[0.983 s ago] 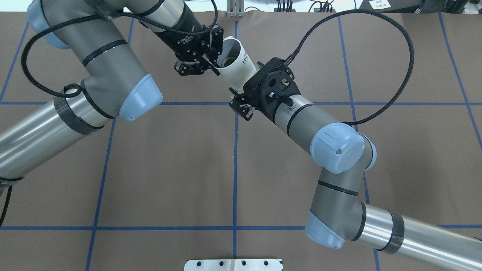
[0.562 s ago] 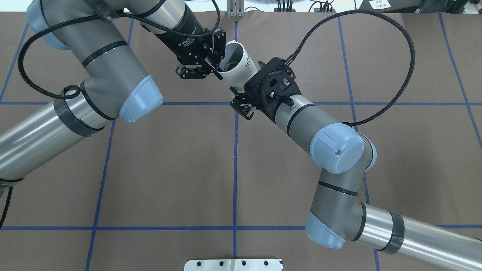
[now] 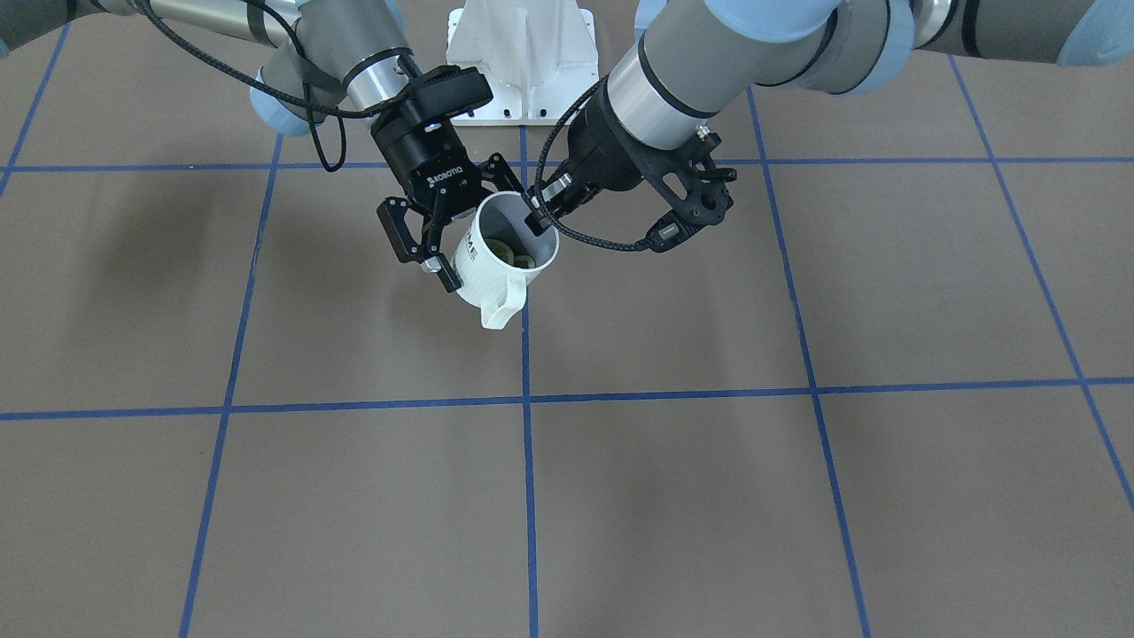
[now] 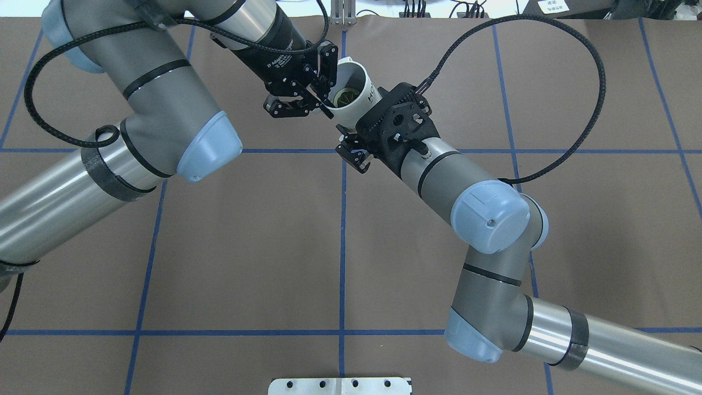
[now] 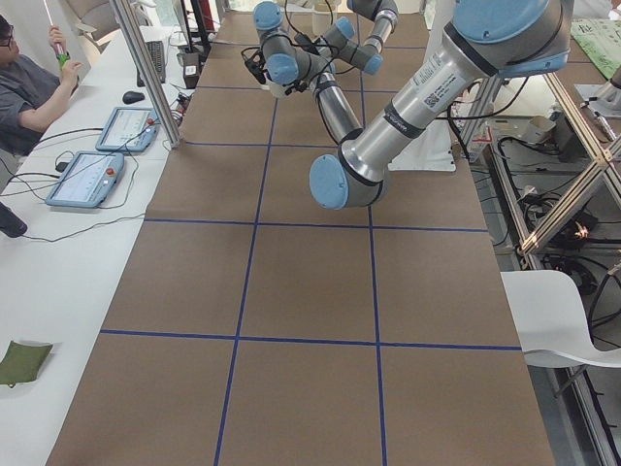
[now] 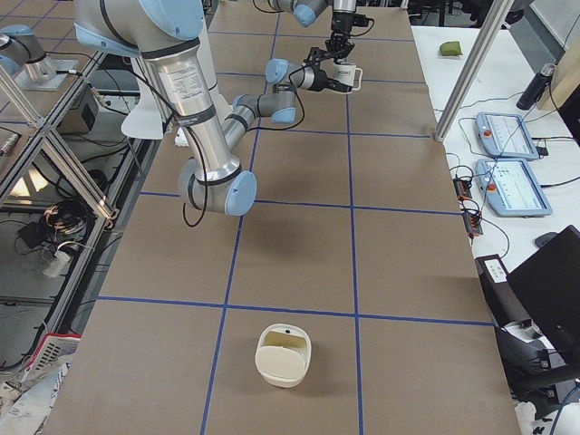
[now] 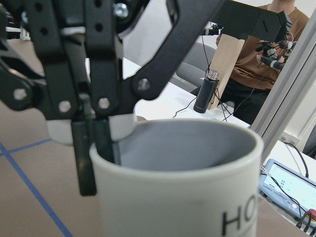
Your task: Left arm hands cup to right arm to dump lemon
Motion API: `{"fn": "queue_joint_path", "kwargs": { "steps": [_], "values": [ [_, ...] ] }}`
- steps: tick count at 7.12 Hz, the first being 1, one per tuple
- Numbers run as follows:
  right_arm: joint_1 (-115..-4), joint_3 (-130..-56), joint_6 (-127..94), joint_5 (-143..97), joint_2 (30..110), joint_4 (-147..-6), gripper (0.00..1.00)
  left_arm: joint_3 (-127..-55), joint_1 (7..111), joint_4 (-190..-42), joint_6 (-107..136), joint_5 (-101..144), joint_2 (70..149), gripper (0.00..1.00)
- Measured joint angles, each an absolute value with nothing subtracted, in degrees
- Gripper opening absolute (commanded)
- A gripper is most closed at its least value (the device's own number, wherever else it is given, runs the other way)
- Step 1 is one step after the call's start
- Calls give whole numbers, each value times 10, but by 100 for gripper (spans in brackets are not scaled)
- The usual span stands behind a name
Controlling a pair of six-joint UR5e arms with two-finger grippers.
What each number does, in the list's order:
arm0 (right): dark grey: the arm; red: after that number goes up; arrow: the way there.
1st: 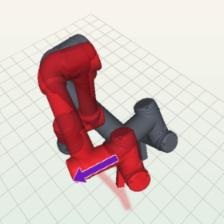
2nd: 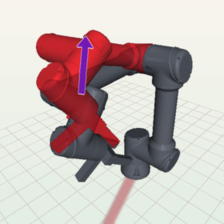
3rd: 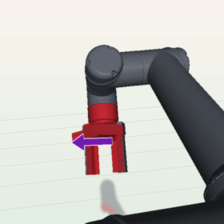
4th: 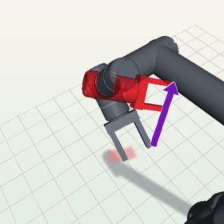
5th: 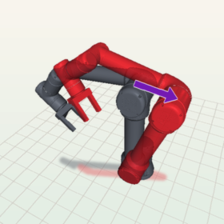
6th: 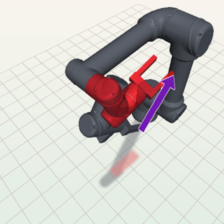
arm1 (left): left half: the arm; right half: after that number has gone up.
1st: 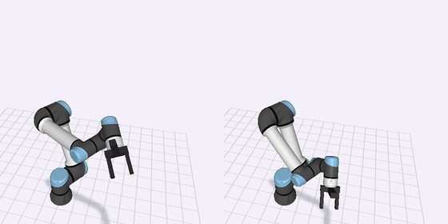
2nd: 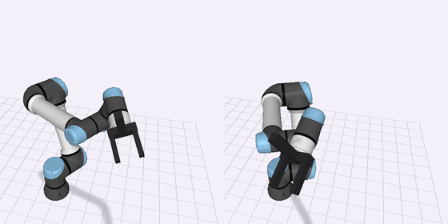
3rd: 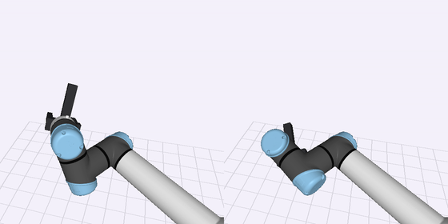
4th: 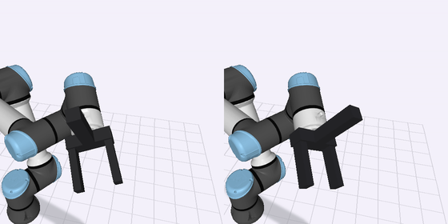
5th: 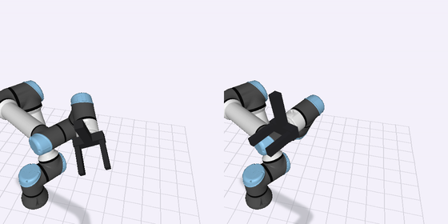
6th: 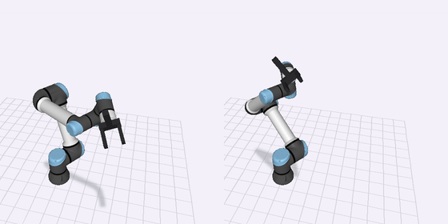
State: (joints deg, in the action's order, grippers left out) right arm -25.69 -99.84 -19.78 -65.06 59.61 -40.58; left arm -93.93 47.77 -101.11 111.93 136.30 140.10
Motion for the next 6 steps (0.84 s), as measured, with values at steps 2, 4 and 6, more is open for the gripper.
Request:
{"fn": "queue_joint_path", "kwargs": {
  "steps": [2,4,6],
  "values": [
    [-256,-998,-198,-649,596,-405,96,-940,475,-1012,1123,1363,1404,0],
    [-256,-999,-198,-647,596,-406,50,-940,475,-1012,1123,1363,1404,51],
    [-255,-999,-203,-647,597,-407,37,-940,475,-1018,1115,1363,1404,100]
  ]
}}
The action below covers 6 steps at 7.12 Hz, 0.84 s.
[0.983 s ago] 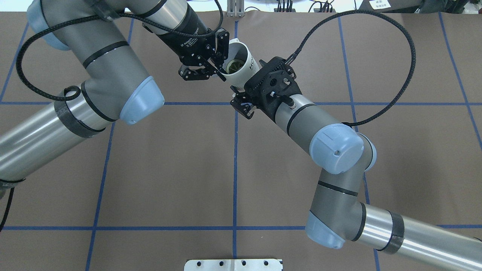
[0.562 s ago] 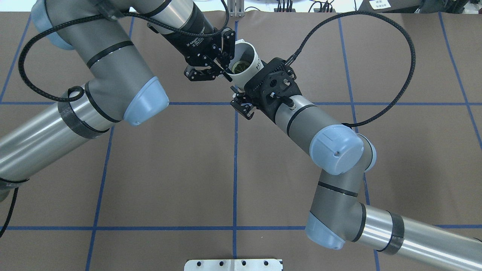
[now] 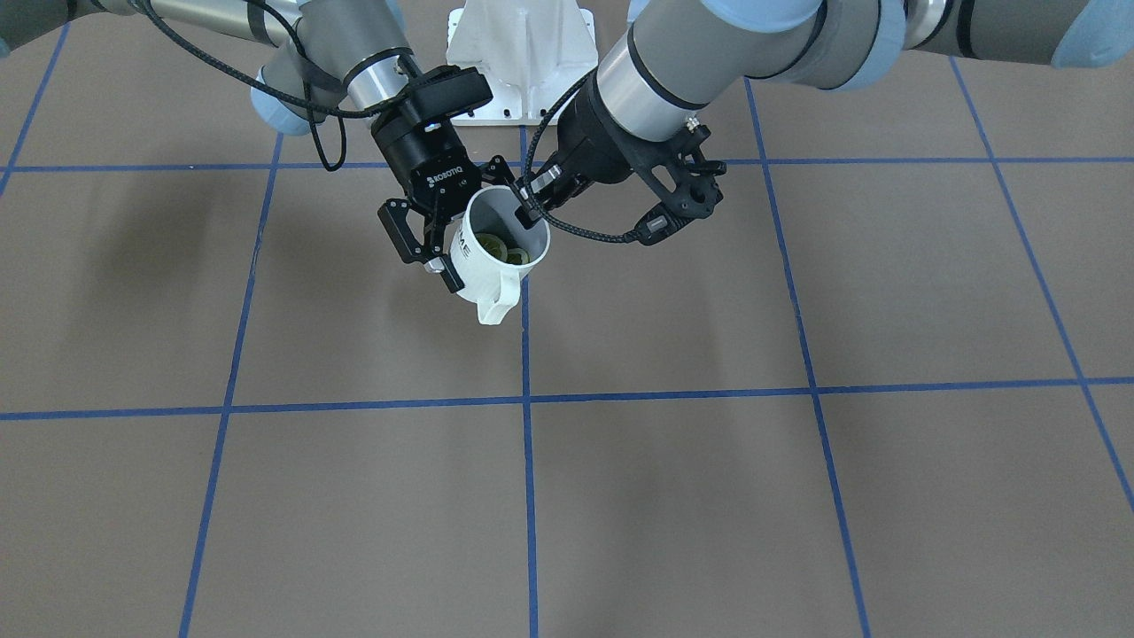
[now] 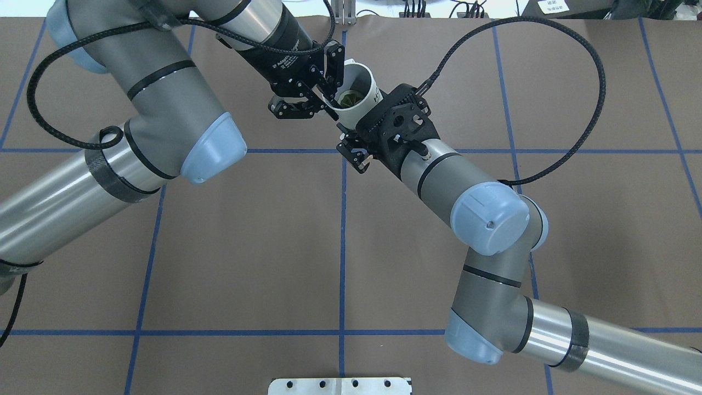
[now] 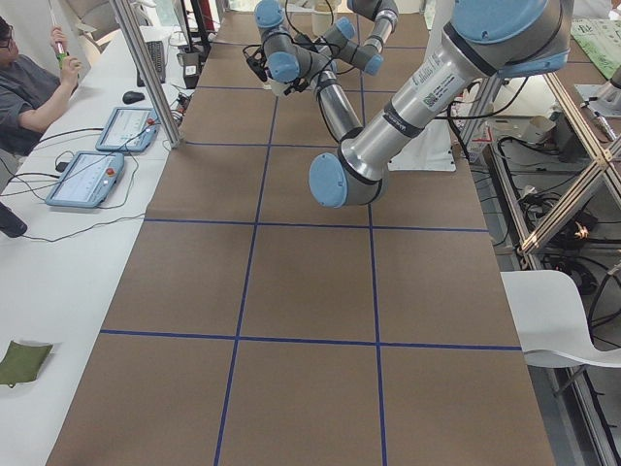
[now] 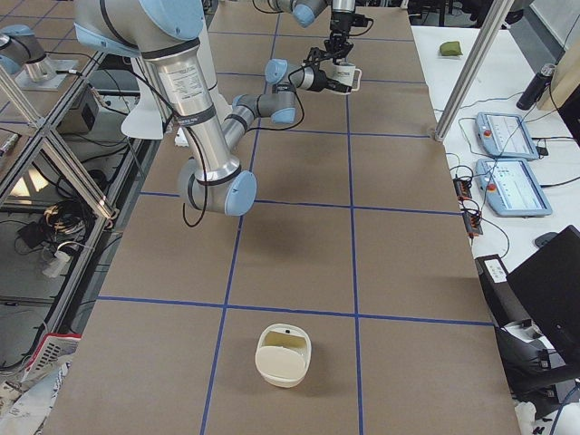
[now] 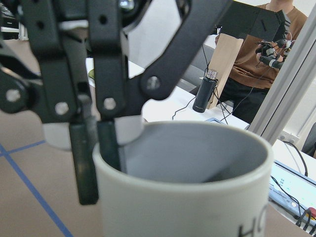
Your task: Left arm hands cup to right arm to dump lemon
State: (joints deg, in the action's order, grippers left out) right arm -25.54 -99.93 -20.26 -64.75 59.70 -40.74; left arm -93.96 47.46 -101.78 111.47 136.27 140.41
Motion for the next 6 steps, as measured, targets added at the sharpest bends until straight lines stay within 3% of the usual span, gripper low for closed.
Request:
{"fn": "queue_joint_path", "kwargs": {
  "steps": [3,4,6],
  "values": [
    [-257,-999,-206,-647,605,-409,37,-945,490,-1023,1079,1365,1402,100],
    [-258,-1000,-207,-647,608,-412,41,-945,510,-1021,1054,1377,1399,100],
    [-265,-1003,-218,-651,613,-450,37,-943,561,-1020,974,1405,1367,100]
  ]
}}
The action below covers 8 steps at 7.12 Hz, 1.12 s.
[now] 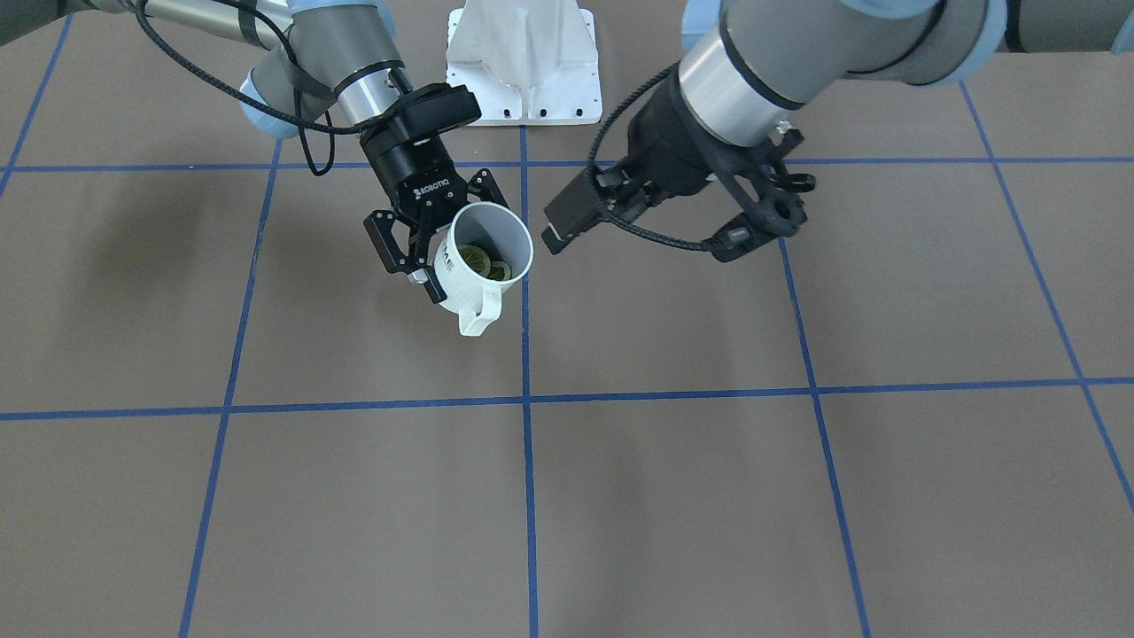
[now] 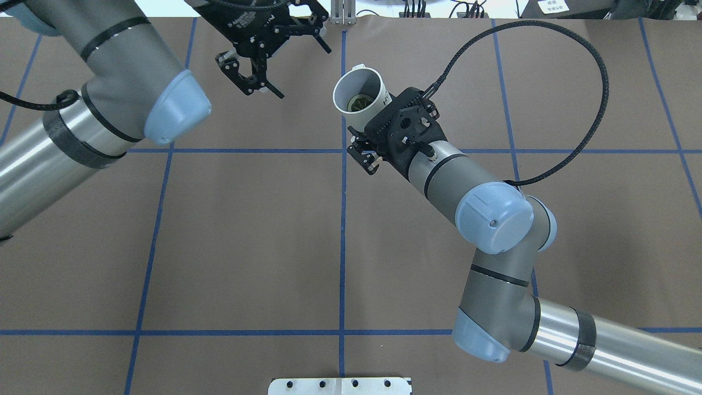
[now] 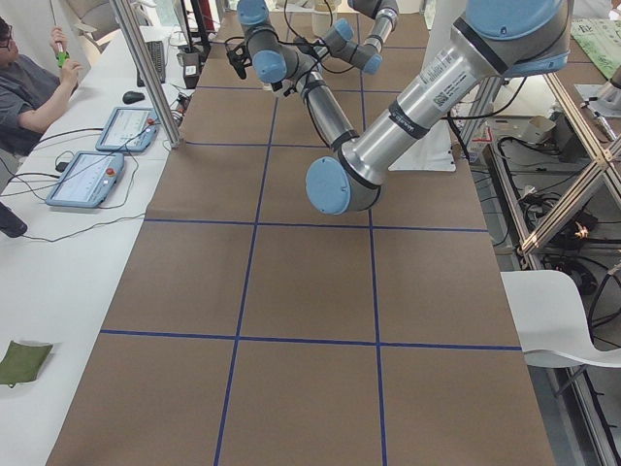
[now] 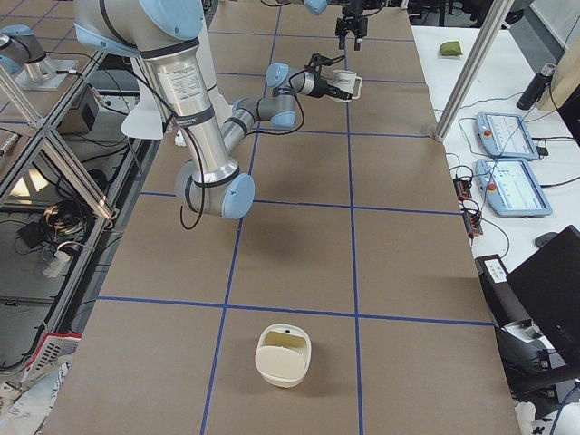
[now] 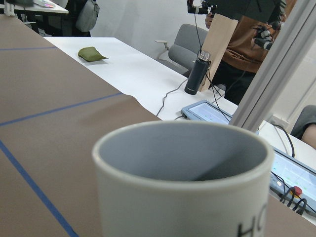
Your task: Left arm hands cup to right arm to dump lemon
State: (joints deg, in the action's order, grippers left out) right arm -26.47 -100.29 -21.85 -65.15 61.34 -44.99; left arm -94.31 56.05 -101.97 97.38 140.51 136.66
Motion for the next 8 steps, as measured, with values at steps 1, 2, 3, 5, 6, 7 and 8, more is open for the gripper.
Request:
{"fn": "queue_joint_path", "kwargs": {
  "steps": [1,2,3,5,6,7,8],
  "values": [
    [-274,-1007,-249,-658,614,-485,37,-943,580,-1019,917,1410,1339,100],
    [-293,-1013,-282,-688,613,-520,35,-945,594,-1018,855,1411,1311,100],
    [-325,-1021,-308,-747,614,-554,33,-950,606,-1016,796,1410,1284,100],
    [-404,-1051,-341,-888,632,-603,35,-956,628,-1014,664,1404,1231,100],
    [-439,-1071,-346,-945,653,-610,39,-957,643,-1011,577,1396,1201,100],
    [-468,-1091,-347,-983,677,-612,39,-957,655,-1006,482,1378,1174,100],
    [-493,-1122,-346,-1000,712,-611,39,-959,663,-988,391,1347,1157,100]
  ]
}}
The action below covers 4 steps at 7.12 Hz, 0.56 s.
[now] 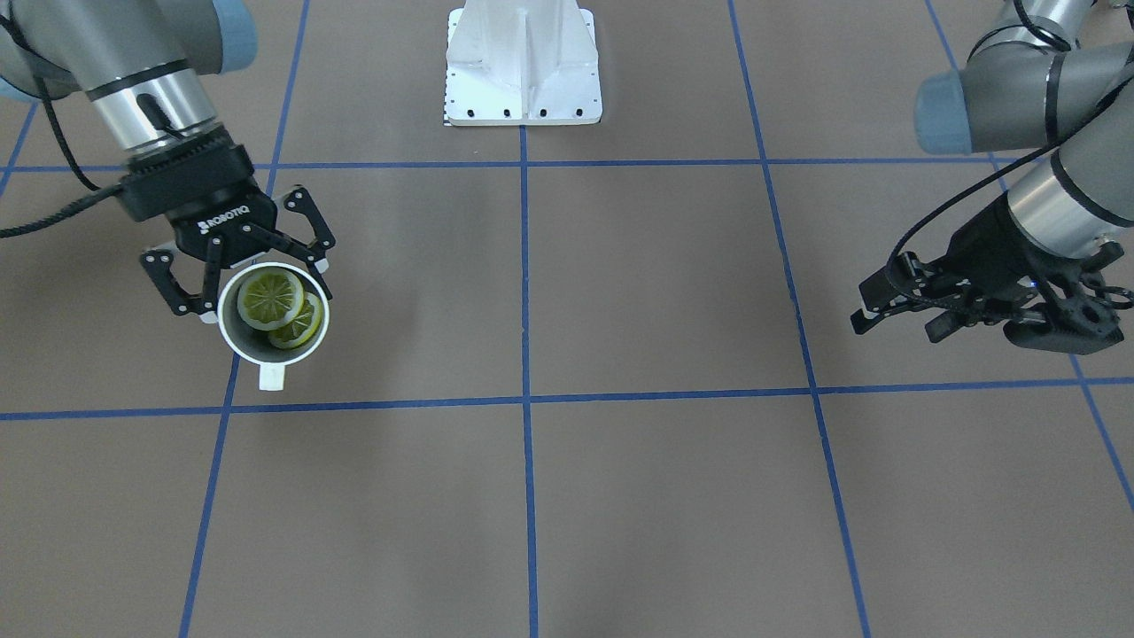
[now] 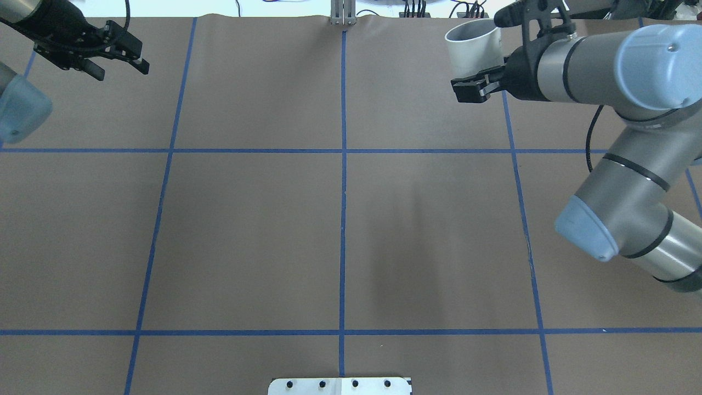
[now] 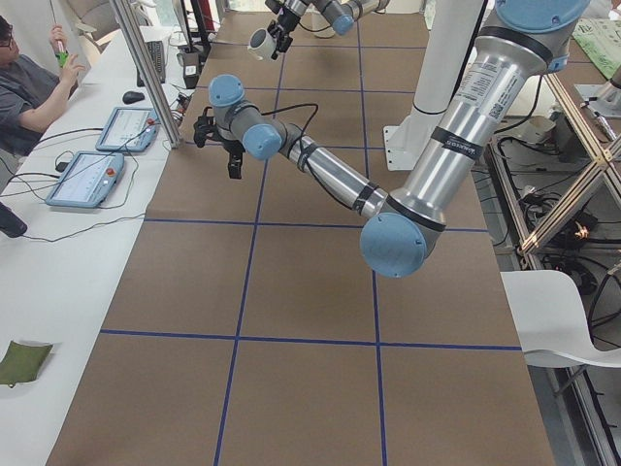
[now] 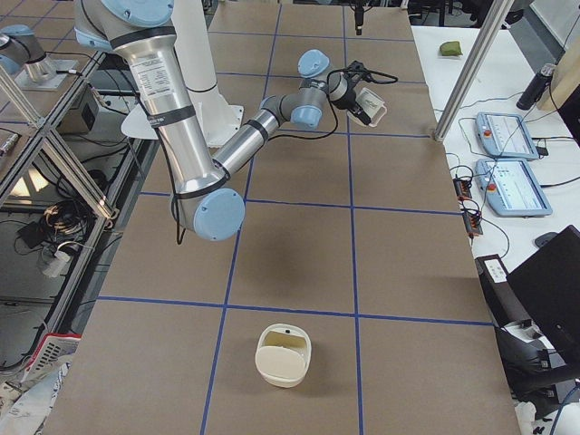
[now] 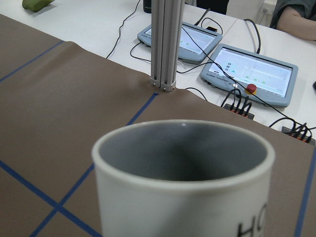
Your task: Left arm hands cup to right arm to dump lemon
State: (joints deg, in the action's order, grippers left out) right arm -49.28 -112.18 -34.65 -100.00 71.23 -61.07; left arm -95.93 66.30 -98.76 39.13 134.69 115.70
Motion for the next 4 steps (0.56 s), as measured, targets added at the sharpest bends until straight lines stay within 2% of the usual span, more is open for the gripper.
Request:
{"fn": "queue_joint_path", "kwargs": {
  "steps": [4],
  "values": [
    [-533,-1268,-349,-1012,938,-567,38,-982,665,-903,258,1283,1147,100]
  ]
}}
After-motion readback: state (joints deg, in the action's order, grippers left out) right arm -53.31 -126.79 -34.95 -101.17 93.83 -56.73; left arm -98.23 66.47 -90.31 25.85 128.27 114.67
